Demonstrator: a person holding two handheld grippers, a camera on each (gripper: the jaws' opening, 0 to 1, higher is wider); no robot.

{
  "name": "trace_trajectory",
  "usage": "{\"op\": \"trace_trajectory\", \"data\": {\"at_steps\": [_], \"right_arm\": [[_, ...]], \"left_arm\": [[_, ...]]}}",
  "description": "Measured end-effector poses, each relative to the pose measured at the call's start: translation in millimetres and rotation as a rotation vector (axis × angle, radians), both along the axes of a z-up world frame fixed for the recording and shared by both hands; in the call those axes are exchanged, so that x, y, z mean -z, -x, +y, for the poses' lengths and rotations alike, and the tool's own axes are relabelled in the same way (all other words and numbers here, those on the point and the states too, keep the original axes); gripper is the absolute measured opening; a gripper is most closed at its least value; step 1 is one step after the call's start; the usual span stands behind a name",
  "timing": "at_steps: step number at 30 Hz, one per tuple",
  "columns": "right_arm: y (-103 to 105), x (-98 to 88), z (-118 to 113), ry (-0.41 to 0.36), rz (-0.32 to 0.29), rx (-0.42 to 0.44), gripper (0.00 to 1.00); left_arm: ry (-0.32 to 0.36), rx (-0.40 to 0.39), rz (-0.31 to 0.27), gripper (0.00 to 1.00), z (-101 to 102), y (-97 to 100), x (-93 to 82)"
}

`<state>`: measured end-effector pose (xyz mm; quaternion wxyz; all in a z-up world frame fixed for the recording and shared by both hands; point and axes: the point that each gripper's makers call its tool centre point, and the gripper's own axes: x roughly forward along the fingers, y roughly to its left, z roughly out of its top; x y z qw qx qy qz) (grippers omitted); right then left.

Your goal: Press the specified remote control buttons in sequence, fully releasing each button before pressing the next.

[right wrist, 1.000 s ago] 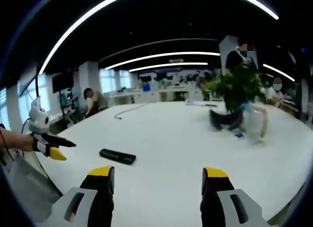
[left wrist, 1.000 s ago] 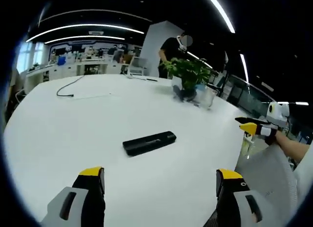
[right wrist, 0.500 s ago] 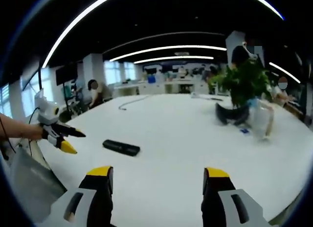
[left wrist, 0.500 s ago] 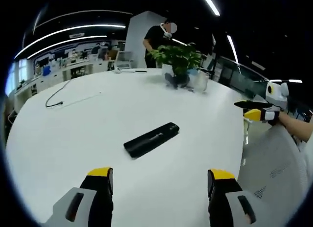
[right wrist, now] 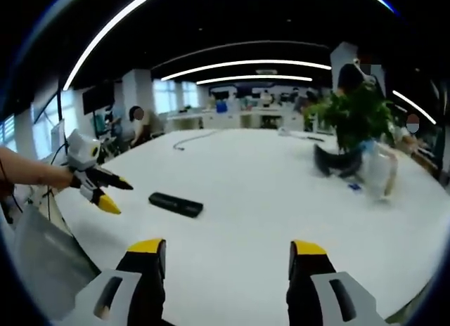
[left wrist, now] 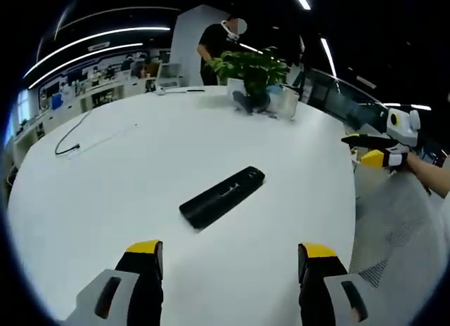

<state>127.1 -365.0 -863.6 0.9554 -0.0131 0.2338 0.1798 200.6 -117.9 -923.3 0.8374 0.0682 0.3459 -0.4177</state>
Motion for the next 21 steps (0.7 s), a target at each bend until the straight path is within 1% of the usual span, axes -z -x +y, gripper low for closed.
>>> {"op": "trace_trajectory", "data": {"at_steps": [2, 6, 10, 14, 18, 21], "right_arm": [[-0.1, 0.7, -0.4, 0.004, 0.003, -0.001, 0.69], [0.2, 2.8, -0.7, 0.005, 0.012, -0.004, 0.68], [0.0, 3.7, -1.5, 0.009, 0.015, -0.005, 0.67], [-0.1, 4.6, -0.7, 0.023, 0.016, -0.017, 0.63], [-0.5, 5.2, 0.7, 0.022, 0.018, -0.025, 0.62], [0.3, 6.3, 1.3, 0.02, 0.025, -0.029, 0.62]], "left_arm": [[-0.01, 0.006, 0.006, 0.81, -1.6, -2.1, 2.9], [-0.05, 0.051, 0.014, 0.8, -4.1, -1.5, 10.2], [-0.05, 0.069, 0.023, 0.78, -7.4, -4.7, 12.4], [-0.06, 0.089, 0.025, 0.77, -11.1, -11.6, 14.2], [-0.099, 0.119, 0.019, 0.74, -12.2, -20.2, 15.7], [-0.117, 0.139, 0.029, 0.72, -13.6, -24.5, 17.3]]}}
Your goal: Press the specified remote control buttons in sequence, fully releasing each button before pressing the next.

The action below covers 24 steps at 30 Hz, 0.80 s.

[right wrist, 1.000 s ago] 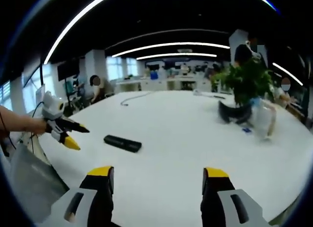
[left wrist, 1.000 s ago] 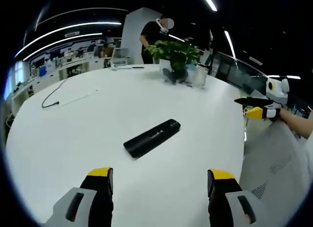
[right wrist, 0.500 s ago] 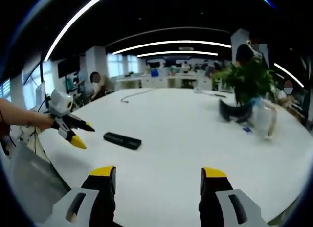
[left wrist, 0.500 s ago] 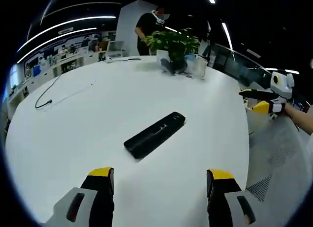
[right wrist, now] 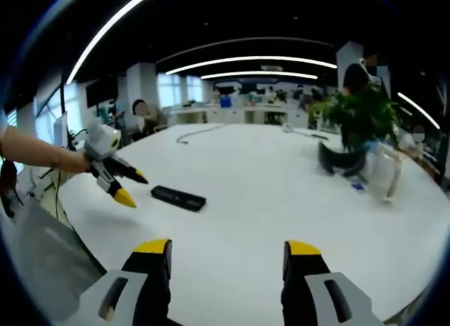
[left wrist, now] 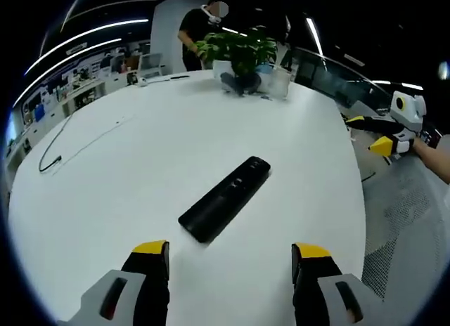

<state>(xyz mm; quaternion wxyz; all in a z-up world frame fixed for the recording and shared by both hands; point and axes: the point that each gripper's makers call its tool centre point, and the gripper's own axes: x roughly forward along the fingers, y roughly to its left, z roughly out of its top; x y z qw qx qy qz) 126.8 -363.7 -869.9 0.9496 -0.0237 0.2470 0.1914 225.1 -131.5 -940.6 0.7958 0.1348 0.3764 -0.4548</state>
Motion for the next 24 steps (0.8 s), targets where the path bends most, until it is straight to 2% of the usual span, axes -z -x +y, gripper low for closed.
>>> {"op": "trace_trajectory", "data": {"at_steps": [3, 7, 11, 12, 13, 14, 15, 19, 24], "right_arm": [[0.3, 0.6, -0.1, 0.005, 0.001, -0.001, 0.62], [0.5, 0.6, -0.9, 0.024, -0.004, 0.0, 0.61], [1.2, 2.5, -1.0, 0.025, 0.005, 0.0, 0.6], [1.3, 2.7, -1.1, 0.024, 0.005, 0.002, 0.6], [1.3, 2.5, -1.3, 0.018, 0.005, 0.005, 0.6], [1.5, 1.9, -2.1, 0.007, 0.004, 0.011, 0.6], [1.6, 1.6, -2.8, -0.001, 0.003, 0.016, 0.59], [2.8, 3.1, -3.3, -0.023, 0.013, 0.024, 0.59], [3.4, 3.8, -2.9, -0.018, 0.018, 0.023, 0.58]], "left_arm": [[-0.037, 0.031, -0.004, 0.7, -0.8, -4.6, 2.7], [-0.022, 0.044, 0.031, 0.68, -8.6, -9.0, 1.0], [-0.046, 0.059, 0.042, 0.64, -10.5, -12.6, 5.9], [-0.04, 0.061, 0.055, 0.63, -11.5, -12.7, 6.8], [-0.005, 0.043, 0.085, 0.61, -15.2, -10.6, 6.6], [0.035, 0.001, 0.14, 0.61, -16.9, -9.3, 7.0], [0.048, -0.014, 0.149, 0.61, -16.3, -11.3, 7.2], [0.035, -0.006, 0.136, 0.6, -15.4, -17.7, 12.2], [-0.045, 0.065, 0.097, 0.59, -17.7, -19.8, 15.3]]}}
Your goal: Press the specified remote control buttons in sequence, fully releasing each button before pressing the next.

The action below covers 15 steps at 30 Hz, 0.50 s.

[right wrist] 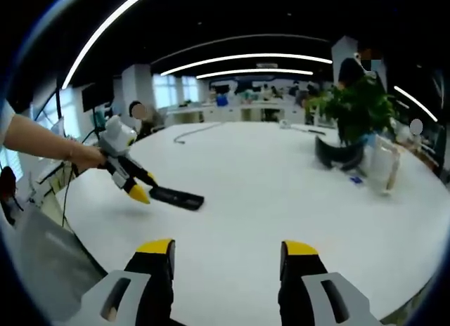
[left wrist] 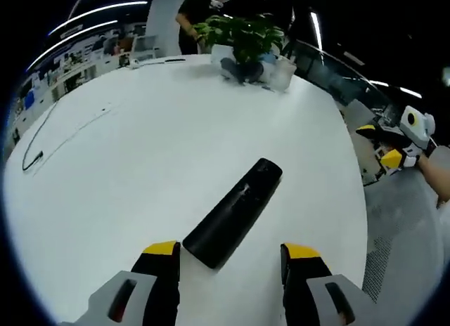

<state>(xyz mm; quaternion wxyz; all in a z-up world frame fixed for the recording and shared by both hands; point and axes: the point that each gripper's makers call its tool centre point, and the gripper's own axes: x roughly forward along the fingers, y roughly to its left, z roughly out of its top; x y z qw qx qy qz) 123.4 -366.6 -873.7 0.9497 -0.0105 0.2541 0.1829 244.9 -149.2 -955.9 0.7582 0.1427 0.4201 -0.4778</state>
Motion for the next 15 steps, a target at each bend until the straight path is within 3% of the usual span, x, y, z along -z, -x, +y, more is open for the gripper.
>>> {"op": "trace_trajectory", "data": {"at_steps": [8, 15], "right_arm": [[1.7, 3.2, 1.6, 0.013, 0.019, -0.014, 0.57], [2.0, 4.3, -0.2, 0.003, 0.029, -0.004, 0.56]], "left_arm": [[-0.169, 0.181, -0.118, 0.56, -7.8, -0.6, 10.5], [-0.19, 0.301, -0.141, 0.47, -22.5, 3.2, 6.4]]}}
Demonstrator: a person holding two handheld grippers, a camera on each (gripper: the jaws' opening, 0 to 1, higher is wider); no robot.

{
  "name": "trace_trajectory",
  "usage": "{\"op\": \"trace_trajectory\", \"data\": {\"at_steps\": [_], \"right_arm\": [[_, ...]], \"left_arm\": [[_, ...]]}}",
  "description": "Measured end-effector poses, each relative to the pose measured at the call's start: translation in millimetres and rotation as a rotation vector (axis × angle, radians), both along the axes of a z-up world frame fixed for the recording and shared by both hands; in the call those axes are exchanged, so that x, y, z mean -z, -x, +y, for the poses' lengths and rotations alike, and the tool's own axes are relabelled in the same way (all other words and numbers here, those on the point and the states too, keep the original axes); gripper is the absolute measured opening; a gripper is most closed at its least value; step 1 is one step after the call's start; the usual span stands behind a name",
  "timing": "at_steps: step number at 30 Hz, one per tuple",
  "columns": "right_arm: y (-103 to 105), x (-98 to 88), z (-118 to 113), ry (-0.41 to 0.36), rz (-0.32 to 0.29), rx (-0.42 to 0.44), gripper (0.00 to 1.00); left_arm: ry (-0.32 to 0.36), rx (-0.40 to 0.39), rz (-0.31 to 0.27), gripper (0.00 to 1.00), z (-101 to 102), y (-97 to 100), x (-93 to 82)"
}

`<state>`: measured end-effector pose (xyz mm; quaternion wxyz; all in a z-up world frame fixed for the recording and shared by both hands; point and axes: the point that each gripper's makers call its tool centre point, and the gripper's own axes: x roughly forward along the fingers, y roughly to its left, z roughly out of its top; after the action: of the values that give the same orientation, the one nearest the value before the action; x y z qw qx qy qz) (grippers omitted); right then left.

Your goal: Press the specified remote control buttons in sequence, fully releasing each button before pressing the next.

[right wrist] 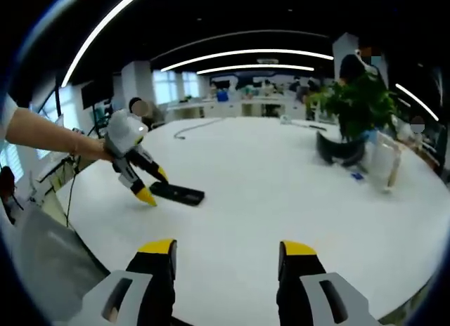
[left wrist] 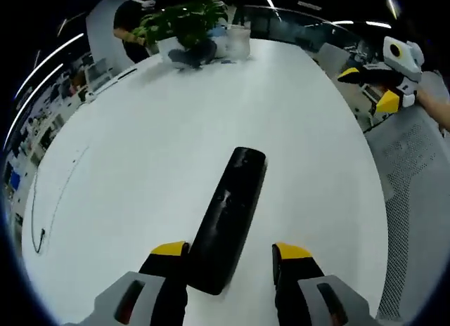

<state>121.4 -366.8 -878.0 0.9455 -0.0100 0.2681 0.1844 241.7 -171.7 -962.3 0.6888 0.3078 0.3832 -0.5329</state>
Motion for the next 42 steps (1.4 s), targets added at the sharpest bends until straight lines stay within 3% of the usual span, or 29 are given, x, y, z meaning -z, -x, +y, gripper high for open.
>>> {"op": "trace_trajectory", "data": {"at_steps": [4, 6, 10, 20, 42], "right_arm": [[-0.5, 0.4, 0.3, 0.001, 0.003, -0.001, 0.56], [-0.6, 1.1, 0.1, 0.014, 0.006, -0.002, 0.56], [-0.3, 2.8, 2.7, 0.026, 0.014, -0.017, 0.55], [-1.6, 4.2, -5.1, 0.048, 0.016, 0.022, 0.56], [3.3, 10.1, -4.9, 0.053, 0.048, 0.015, 0.55]], "left_arm": [[-0.003, 0.03, 0.03, 0.31, -1.9, 7.2, 0.7], [-0.009, 0.055, 0.017, 0.24, -3.0, 10.7, 0.5], [-0.024, 0.054, -0.011, 0.24, -3.6, 10.1, 1.4], [-0.011, 0.014, 0.013, 0.24, -1.7, 14.5, 1.5], [-0.004, 0.018, 0.008, 0.24, -3.8, 36.7, 0.0]]}}
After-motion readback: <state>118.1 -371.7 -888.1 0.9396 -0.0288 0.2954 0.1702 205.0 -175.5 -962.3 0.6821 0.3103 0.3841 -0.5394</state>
